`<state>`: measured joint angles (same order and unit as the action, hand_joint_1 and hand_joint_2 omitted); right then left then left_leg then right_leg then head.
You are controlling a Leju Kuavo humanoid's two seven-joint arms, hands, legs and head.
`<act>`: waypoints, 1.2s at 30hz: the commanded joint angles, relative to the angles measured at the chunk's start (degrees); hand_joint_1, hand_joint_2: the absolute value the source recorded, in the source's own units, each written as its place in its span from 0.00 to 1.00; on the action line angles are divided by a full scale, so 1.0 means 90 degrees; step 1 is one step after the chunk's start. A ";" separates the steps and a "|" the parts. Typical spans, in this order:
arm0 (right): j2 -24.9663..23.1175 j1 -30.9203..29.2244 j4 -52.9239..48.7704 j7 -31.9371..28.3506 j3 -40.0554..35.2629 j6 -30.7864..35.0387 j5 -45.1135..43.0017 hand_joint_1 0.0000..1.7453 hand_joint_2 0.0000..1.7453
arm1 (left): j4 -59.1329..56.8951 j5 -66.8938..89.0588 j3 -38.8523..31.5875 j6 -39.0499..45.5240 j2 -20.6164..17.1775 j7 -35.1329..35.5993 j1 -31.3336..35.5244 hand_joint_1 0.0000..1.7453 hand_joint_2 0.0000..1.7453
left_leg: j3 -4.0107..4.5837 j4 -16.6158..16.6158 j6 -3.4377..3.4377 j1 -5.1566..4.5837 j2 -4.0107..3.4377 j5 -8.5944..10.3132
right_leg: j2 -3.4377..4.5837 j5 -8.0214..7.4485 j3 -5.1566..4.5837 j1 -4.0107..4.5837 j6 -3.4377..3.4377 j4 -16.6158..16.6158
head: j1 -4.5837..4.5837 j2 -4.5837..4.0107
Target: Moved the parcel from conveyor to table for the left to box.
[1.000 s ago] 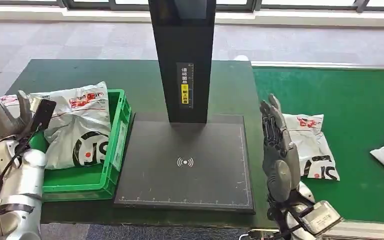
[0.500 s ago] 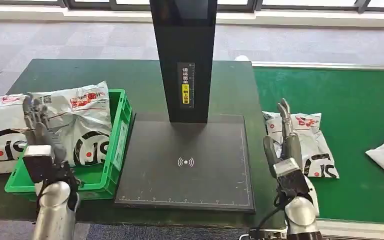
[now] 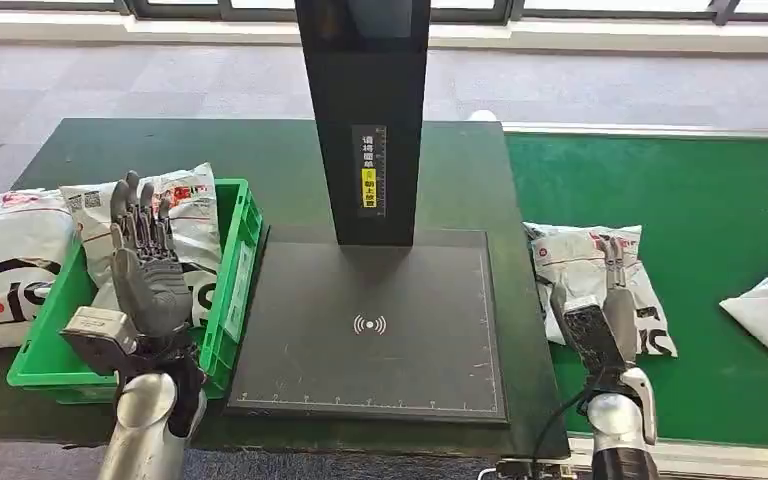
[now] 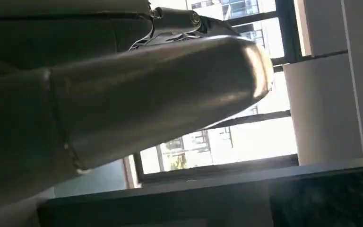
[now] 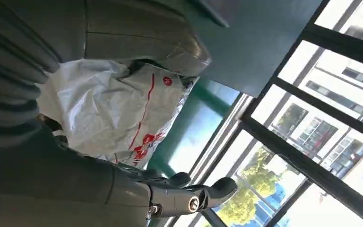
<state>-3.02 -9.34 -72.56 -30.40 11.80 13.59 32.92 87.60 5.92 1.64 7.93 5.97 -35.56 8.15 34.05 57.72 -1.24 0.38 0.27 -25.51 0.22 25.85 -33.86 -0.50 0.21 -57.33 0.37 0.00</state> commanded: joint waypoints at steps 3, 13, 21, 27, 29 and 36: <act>0.0337 -0.0918 0.2834 0.1047 0.1603 0.1099 0.1604 0.00 1.00 | 0.0400 0.0265 0.0845 -0.1331 0.0041 -0.0163 -0.0230 0.00 0.00 | -0.0023 -0.0014 0.0011 0.0002 0.0010 0.0003 | -0.0016 -0.0004 0.0034 0.0001 0.0007 0.0027 | 0.0000 0.0000; 0.0808 -0.2538 0.5419 0.2004 0.1899 0.1440 0.3031 0.00 1.00 | 0.0635 0.0605 0.0711 -0.1967 0.0235 -0.0351 -0.0529 0.00 0.00 | -0.0029 -0.0014 0.0014 -0.0009 -0.0036 -0.0005 | 0.0027 -0.0018 0.0026 -0.0023 0.0013 0.0027 | -0.0002 0.0000; 0.0785 -0.3471 0.6049 0.3103 0.1312 0.1027 0.4178 0.00 1.00 | 0.0464 0.0700 0.0749 -0.2051 0.0300 -0.0353 -0.0396 0.00 0.00 | -0.0011 0.0000 0.0012 -0.0012 -0.0033 0.0002 | 0.0028 -0.0015 0.0000 -0.0023 0.0013 0.0000 | 0.0000 0.0000; 0.0588 -0.3604 0.6123 0.3187 0.1161 0.1130 0.4421 0.00 0.00 | 0.0473 0.0737 0.0773 -0.1986 0.0378 -0.0153 -0.0180 0.00 0.00 | -0.0010 -0.0001 0.0012 -0.0006 -0.0014 0.0009 | 0.0009 -0.0014 0.0009 -0.0018 0.0013 0.0003 | 0.0000 0.0000; 0.0545 -0.3616 0.6184 0.3162 0.1129 0.1006 0.4416 0.00 0.00 | 0.0453 0.0721 0.0795 -0.1996 0.0346 -0.0131 -0.0184 0.00 0.00 | -0.0018 -0.0008 0.0013 -0.0006 -0.0018 0.0010 | 0.0012 -0.0015 0.0016 -0.0019 0.0011 0.0009 | 0.0000 0.0000; 0.0757 -0.3300 0.6397 0.4440 0.0811 -0.0905 0.5076 1.00 1.00 | 0.0198 0.0650 0.0819 -0.2097 0.0279 -0.0113 -0.0007 0.00 0.00 | -0.0012 -0.0005 0.0008 -0.0002 0.0010 0.0012 | -0.0013 -0.0010 0.0020 -0.0016 0.0013 0.0009 | -0.0002 0.0000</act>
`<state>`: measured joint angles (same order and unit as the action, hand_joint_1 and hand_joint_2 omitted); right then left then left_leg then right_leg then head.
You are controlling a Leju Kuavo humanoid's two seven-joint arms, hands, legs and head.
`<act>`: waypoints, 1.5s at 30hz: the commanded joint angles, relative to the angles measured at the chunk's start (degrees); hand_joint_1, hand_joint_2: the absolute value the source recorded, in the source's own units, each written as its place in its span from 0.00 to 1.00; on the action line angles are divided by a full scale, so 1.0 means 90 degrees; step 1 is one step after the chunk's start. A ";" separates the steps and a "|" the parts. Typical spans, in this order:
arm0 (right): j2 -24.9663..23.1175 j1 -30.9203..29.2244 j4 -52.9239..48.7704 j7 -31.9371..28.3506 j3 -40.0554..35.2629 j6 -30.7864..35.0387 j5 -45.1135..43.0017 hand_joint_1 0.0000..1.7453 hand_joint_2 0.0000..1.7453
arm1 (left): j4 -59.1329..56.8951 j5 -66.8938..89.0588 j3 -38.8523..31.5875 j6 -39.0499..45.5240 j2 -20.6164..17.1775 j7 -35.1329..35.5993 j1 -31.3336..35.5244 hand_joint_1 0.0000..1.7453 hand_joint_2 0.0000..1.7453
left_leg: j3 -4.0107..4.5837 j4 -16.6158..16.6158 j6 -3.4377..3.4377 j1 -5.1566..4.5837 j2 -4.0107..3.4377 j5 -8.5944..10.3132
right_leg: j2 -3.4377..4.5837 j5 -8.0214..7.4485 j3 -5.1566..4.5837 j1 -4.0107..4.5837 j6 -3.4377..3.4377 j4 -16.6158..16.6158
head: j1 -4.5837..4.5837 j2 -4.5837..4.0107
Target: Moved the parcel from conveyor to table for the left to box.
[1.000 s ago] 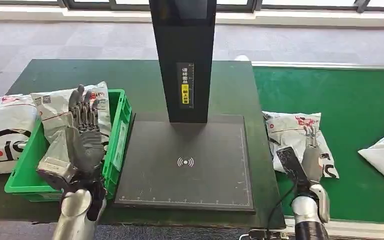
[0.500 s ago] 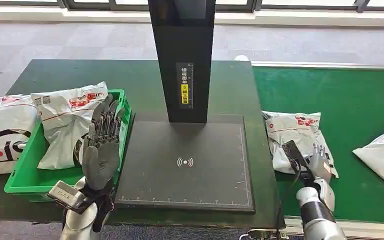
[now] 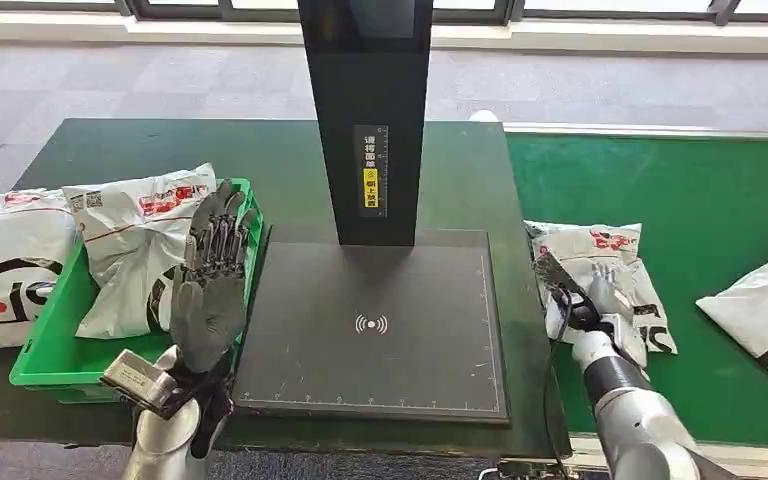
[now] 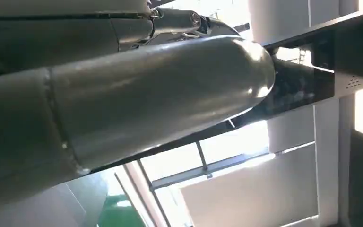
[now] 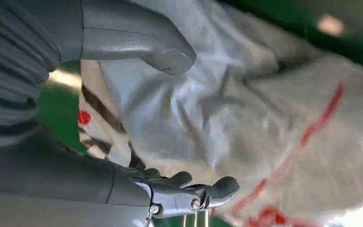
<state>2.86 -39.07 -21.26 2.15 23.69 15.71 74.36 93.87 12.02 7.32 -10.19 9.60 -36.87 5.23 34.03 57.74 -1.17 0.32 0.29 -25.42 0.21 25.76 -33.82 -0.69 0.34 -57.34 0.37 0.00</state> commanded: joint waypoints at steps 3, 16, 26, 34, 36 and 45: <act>0.0112 0.0018 0.0693 0.0810 -0.0505 -0.1135 0.0471 1.00 1.00 | -0.0496 -0.0030 0.0189 -0.0085 -0.0124 0.0031 0.0306 0.00 0.00 | -0.0011 -0.0007 0.0001 0.0003 0.0010 0.0000 | -0.0013 0.0001 0.0015 0.0004 -0.0001 0.0011 | -0.0002 0.0000; 0.0040 0.0473 0.0241 0.0736 -0.0506 -0.0149 0.0906 1.00 1.00 | -0.0016 0.0161 0.0026 -0.0114 -0.0113 0.0060 -0.0295 0.00 0.00 | -0.0055 -0.0026 0.0006 0.0007 0.0010 0.0003 | -0.0017 -0.0002 0.0066 0.0010 -0.0002 0.0039 | 0.0000 0.0000; -0.0179 0.0673 -0.0457 0.0070 -0.0221 0.1082 0.0622 1.00 1.00 | 0.0173 0.0291 -0.0029 -0.0042 -0.0107 -0.0036 -0.0560 0.00 0.00 | -0.0041 -0.0018 0.0008 0.0004 -0.0013 -0.0004 | 0.0005 -0.0004 0.0044 0.0006 -0.0004 0.0026 | -0.0002 0.0000; -0.0798 0.1478 -0.2668 -0.1004 -0.0184 0.1264 -0.0200 1.00 1.00 | 0.0251 0.0362 -0.0072 0.0002 -0.0088 -0.0108 -0.0691 0.00 0.00 | -0.0029 -0.0010 0.0006 0.0004 -0.0006 -0.0007 | 0.0000 0.0002 0.0032 0.0005 -0.0003 0.0011 | -0.0002 0.0000; -0.0774 0.1492 -0.2685 -0.0993 -0.0214 0.1186 -0.0214 1.00 1.00 | 0.0243 0.0365 -0.0070 0.0002 -0.0085 -0.0110 -0.0680 0.00 0.00 | -0.0029 -0.0009 0.0006 0.0006 -0.0004 -0.0008 | -0.0003 0.0004 0.0032 0.0007 -0.0006 0.0010 | -0.0002 0.0000; -0.1046 0.2071 -0.4008 -0.1887 -0.0402 0.1143 -0.1302 1.00 1.00 | 0.0103 0.0346 -0.0084 0.0037 -0.0133 -0.0192 -0.0652 0.00 0.00 | -0.0029 -0.0012 0.0006 0.0002 -0.0001 -0.0005 | -0.0005 0.0005 0.0031 0.0002 -0.0005 0.0011 | -0.0002 0.0000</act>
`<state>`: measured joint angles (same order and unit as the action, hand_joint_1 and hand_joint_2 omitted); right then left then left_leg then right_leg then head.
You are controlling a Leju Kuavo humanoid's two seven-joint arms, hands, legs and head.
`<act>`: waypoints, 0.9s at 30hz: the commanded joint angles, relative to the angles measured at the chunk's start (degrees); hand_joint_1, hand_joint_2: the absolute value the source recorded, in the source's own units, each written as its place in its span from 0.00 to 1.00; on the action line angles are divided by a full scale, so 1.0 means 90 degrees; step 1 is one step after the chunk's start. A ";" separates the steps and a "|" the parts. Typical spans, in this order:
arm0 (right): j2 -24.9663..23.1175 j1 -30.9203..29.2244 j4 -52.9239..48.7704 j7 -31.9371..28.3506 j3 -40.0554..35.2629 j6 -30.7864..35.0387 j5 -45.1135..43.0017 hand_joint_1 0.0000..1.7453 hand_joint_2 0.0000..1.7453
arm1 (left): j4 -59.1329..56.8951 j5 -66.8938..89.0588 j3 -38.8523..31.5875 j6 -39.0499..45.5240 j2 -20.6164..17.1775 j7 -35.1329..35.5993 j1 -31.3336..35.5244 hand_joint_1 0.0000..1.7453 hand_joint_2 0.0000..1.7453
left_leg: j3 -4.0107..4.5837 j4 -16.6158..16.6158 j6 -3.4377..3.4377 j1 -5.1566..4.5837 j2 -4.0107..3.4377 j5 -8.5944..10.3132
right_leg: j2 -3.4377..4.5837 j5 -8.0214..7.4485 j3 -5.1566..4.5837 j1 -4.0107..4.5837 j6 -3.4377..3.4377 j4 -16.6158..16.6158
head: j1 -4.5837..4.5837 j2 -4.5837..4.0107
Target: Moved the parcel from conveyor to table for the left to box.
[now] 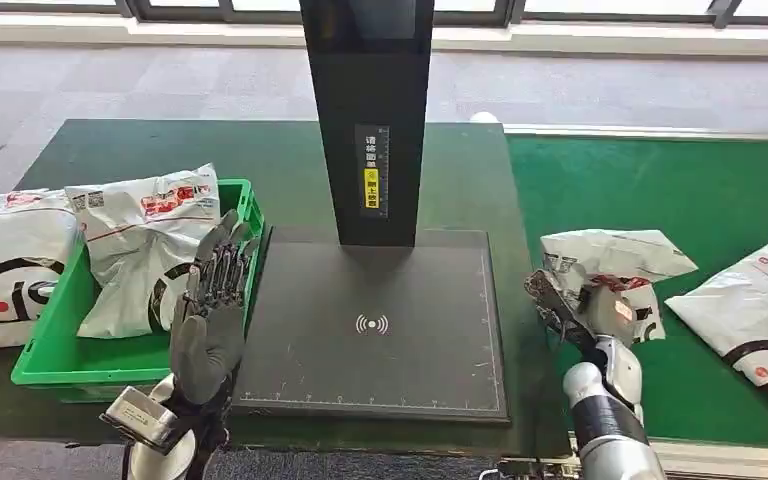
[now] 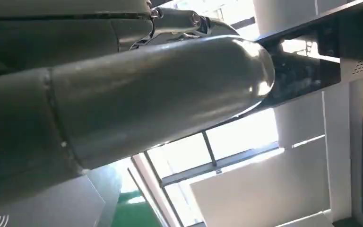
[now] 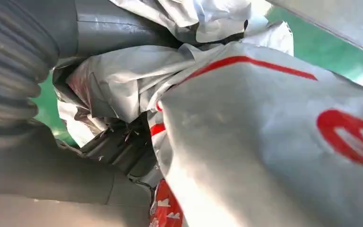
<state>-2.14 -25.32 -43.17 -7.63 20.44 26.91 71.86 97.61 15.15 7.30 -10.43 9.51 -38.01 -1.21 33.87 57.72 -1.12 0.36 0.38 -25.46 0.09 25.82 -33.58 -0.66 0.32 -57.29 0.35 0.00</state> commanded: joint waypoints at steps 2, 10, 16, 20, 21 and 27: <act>-0.0587 0.0831 -0.2126 -0.0942 -0.0221 -0.0258 -0.1285 1.00 1.00 | -0.0357 -0.0008 -0.0088 0.0050 -0.0120 -0.0092 0.0109 0.00 0.00 | -0.0010 -0.0012 -0.0001 -0.0003 -0.0001 0.0000 | -0.0004 0.0002 0.0006 -0.0002 -0.0005 0.0006 | 0.0002 0.0000; -0.0946 0.1743 -0.3898 -0.2141 -0.1679 -0.1432 -0.2841 1.00 1.00 | -0.0647 -0.0051 -0.0109 -0.0019 -0.0158 -0.0212 0.0268 0.00 0.00 | -0.0017 -0.0014 -0.0002 -0.0002 -0.0019 -0.0005 | 0.0012 0.0003 0.0008 0.0000 -0.0005 0.0006 | 0.0000 0.0000; -0.0943 0.1710 -0.3742 -0.2631 -0.2849 -0.1998 -0.3861 1.00 1.00 | -0.0948 -0.0086 -0.0081 -0.0143 -0.0112 -0.0215 0.0572 0.00 0.00 | -0.0006 -0.0009 -0.0002 -0.0001 -0.0018 0.0000 | 0.0014 0.0003 -0.0007 0.0002 -0.0004 0.0000 | 0.0002 0.0000; -0.1095 0.1408 -0.3094 -0.2779 -0.3588 -0.2240 -0.4165 1.00 1.00 | -0.1154 -0.0082 -0.0010 -0.0114 -0.0097 -0.0201 0.0911 0.00 0.00 | -0.0008 -0.0011 -0.0001 0.0004 -0.0022 0.0002 | 0.0013 -0.0001 -0.0002 0.0006 -0.0004 0.0005 | 0.0002 0.0000; -0.1118 0.1309 -0.2857 -0.2718 -0.3672 -0.2194 -0.4187 1.00 1.00 | -0.1184 -0.0098 0.0004 -0.0106 -0.0091 -0.0183 0.0952 0.00 0.00 | -0.0007 -0.0007 -0.0001 0.0004 -0.0030 0.0001 | 0.0022 -0.0001 -0.0004 0.0005 -0.0003 0.0001 | 0.0000 0.0000; -0.1157 0.0963 -0.1723 -0.2932 -0.3599 -0.2176 -0.4670 1.00 1.00 | -0.1334 -0.0126 0.0124 -0.0109 -0.0094 -0.0143 0.1085 0.00 0.00 | -0.0016 -0.0015 -0.0004 0.0005 -0.0012 0.0008 | 0.0006 -0.0002 0.0011 0.0006 -0.0005 0.0009 | 0.0002 0.0000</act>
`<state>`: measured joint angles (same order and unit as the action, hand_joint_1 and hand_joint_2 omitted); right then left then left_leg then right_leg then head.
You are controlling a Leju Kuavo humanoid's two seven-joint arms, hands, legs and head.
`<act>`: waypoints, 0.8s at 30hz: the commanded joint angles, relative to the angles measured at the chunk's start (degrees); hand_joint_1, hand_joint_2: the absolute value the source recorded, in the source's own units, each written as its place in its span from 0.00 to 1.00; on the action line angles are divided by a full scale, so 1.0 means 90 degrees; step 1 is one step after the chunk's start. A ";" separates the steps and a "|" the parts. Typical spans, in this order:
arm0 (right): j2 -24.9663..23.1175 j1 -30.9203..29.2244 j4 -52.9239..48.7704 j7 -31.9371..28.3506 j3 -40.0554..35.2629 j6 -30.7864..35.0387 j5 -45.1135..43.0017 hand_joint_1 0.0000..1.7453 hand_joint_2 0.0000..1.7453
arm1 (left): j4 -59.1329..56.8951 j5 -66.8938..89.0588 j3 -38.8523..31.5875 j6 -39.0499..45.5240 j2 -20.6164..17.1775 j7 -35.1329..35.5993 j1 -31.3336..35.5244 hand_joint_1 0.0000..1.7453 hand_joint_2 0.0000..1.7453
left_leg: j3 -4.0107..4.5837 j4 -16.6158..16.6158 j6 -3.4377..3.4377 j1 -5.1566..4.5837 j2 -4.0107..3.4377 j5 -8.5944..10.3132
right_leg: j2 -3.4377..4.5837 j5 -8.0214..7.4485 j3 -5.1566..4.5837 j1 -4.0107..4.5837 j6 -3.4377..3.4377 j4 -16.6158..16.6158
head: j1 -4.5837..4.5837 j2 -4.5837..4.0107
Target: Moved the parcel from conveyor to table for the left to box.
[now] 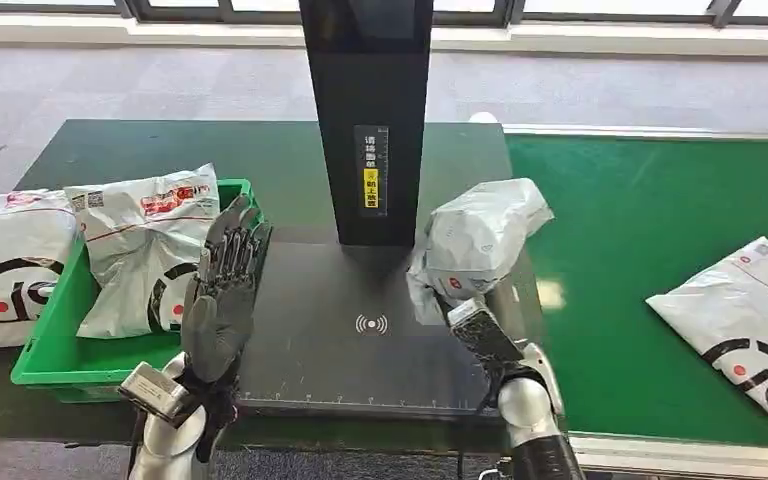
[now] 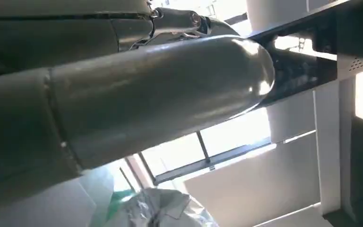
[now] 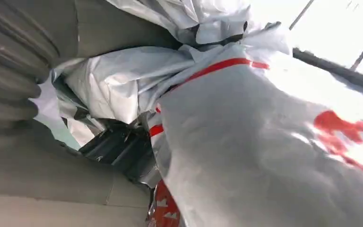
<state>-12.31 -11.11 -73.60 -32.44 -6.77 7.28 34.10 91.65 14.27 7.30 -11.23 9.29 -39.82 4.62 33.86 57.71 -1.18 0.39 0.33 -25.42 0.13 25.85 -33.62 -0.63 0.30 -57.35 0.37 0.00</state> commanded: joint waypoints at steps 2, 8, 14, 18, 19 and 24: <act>-0.0030 -0.0712 0.2167 -0.0327 -0.0513 -0.0063 -0.0641 1.00 1.00 | -0.0740 -0.0047 0.0159 -0.0010 -0.0087 0.0059 0.0503 0.00 0.00 | -0.0026 -0.0024 0.0004 0.0003 -0.0006 0.0006 | 0.0001 -0.0009 0.0027 0.0005 -0.0003 0.0028 | 0.0000 0.0000; -0.0043 -0.0728 0.2225 -0.0370 -0.0519 -0.0049 -0.0650 1.00 1.00 | -0.0765 -0.0052 0.0157 -0.0008 -0.0098 0.0059 0.0501 0.00 0.00 | -0.0009 -0.0008 0.0002 0.0001 -0.0003 0.0000 | 0.0002 -0.0003 0.0011 0.0002 -0.0002 0.0010 | -0.0002 0.0000; -0.0043 -0.0728 0.2225 -0.0370 -0.0519 -0.0049 -0.0650 1.00 1.00 | -0.0765 -0.0052 0.0157 -0.0008 -0.0098 0.0059 0.0501 0.00 0.00 | -0.0008 -0.0007 0.0002 0.0000 -0.0001 0.0001 | -0.0001 -0.0003 0.0008 0.0002 -0.0002 0.0010 | 0.0000 0.0000; -0.0043 -0.0728 0.2225 -0.0370 -0.0519 -0.0049 -0.0650 1.00 1.00 | -0.0765 -0.0052 0.0157 -0.0008 -0.0098 0.0059 0.0501 0.00 0.00 | -0.0014 -0.0012 0.0004 0.0002 -0.0003 0.0001 | -0.0001 -0.0005 0.0016 0.0004 -0.0002 0.0017 | 0.0000 0.0000; -0.0043 -0.0728 0.2225 -0.0370 -0.0519 -0.0049 -0.0650 1.00 1.00 | -0.0765 -0.0052 0.0157 -0.0008 -0.0098 0.0059 0.0501 0.00 0.00 | -0.0011 -0.0011 0.0003 0.0001 -0.0004 0.0002 | 0.0000 -0.0005 0.0011 0.0002 -0.0001 0.0014 | 0.0000 0.0000; -0.0043 -0.0728 0.2225 -0.0370 -0.0519 -0.0049 -0.0650 1.00 1.00 | -0.0765 -0.0052 0.0157 -0.0008 -0.0098 0.0059 0.0501 0.00 0.00 | -0.0012 -0.0012 0.0003 0.0002 -0.0005 0.0001 | 0.0001 -0.0005 0.0013 0.0004 -0.0002 0.0017 | 0.0000 0.0000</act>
<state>-13.35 -15.31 -58.36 -35.80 -8.81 7.02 28.55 88.04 14.08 7.32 -11.23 9.31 -39.58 7.25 33.88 57.71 -1.18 0.39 0.34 -25.43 0.13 25.86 -33.64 -0.63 0.29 -57.34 0.37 0.00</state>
